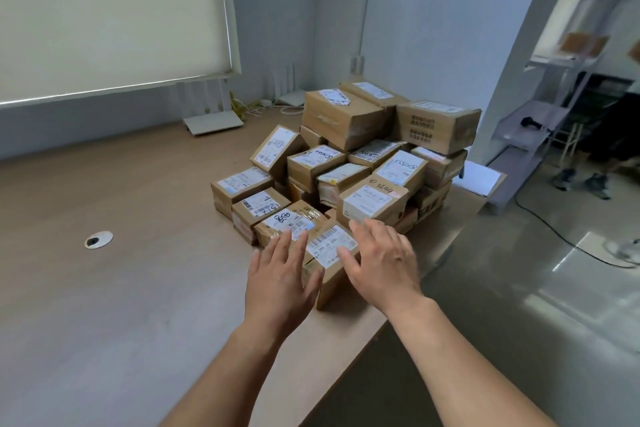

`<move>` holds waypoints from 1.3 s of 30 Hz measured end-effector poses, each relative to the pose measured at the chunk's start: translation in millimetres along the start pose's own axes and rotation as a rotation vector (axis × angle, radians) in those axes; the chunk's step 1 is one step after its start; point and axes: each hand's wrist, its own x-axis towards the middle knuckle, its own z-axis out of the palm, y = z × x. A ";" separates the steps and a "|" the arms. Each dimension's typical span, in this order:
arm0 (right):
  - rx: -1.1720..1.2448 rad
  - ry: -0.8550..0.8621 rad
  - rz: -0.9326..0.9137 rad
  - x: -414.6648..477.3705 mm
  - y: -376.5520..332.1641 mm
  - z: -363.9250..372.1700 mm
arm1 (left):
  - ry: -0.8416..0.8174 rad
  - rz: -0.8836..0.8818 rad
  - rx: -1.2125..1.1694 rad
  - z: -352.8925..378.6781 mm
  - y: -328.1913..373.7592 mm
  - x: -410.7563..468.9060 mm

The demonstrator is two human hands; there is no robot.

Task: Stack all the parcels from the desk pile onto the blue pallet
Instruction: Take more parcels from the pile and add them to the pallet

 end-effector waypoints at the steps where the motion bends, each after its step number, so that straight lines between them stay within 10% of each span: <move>1: -0.002 -0.021 -0.014 15.1 6.9 -0.2 | 0.005 -0.007 -0.012 0.6 3.3 17.6; 39: 0.408 -0.169 0.017 430.1 227.7 81.7 | 0.086 -0.487 -0.367 49.6 112.0 424.8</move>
